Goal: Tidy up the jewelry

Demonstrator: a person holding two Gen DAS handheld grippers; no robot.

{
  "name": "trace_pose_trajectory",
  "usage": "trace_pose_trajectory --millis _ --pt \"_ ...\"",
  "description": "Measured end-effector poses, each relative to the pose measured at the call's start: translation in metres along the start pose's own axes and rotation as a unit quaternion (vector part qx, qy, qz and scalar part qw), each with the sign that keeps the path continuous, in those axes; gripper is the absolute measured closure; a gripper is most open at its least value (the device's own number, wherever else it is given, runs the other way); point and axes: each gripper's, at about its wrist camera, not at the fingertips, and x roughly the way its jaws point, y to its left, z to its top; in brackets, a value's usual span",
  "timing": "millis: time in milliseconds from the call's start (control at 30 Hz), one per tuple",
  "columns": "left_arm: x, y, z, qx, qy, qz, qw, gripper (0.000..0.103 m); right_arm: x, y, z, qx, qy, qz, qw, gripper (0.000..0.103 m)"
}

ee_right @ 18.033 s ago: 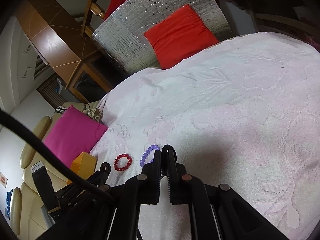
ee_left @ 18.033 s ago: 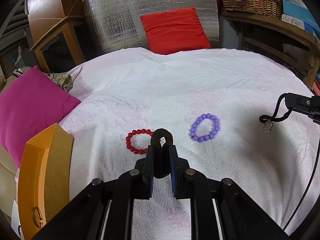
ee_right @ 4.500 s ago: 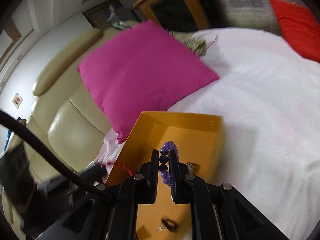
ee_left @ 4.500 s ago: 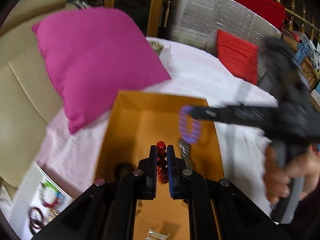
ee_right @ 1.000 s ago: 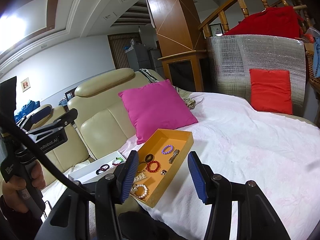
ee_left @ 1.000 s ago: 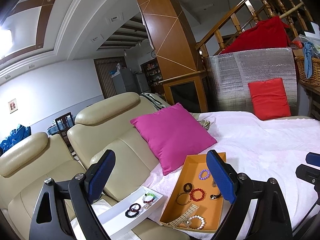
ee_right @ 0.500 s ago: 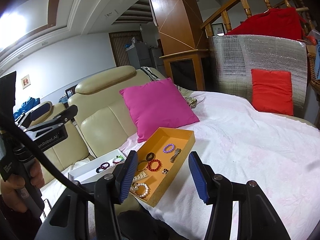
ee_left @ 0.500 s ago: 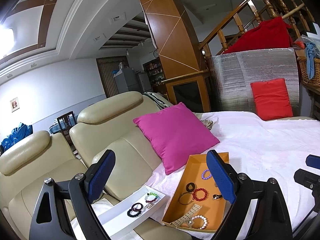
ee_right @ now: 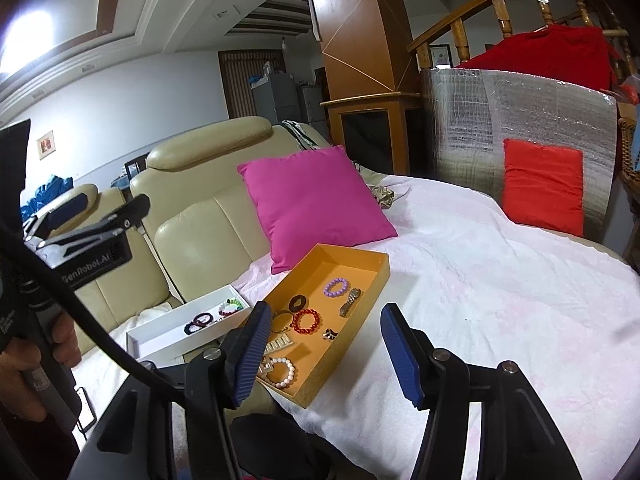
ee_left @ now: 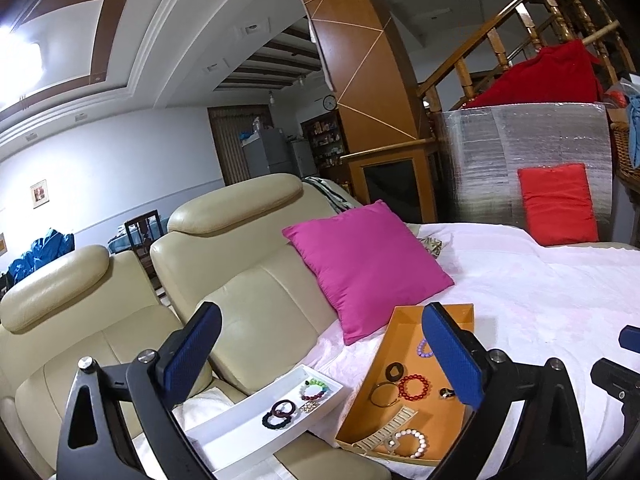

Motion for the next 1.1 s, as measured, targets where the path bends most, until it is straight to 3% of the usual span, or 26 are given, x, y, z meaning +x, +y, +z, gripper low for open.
trace_pose_trajectory --millis 400,1100 --pt "-0.007 0.016 -0.006 -0.015 0.001 0.002 0.9999 0.003 -0.012 0.016 0.000 -0.018 -0.008 -0.005 1.000 0.040" --pt "-0.046 0.037 -0.021 -0.018 -0.024 -0.002 0.9996 0.002 -0.048 0.035 -0.011 -0.018 -0.002 -0.064 0.998 0.035"
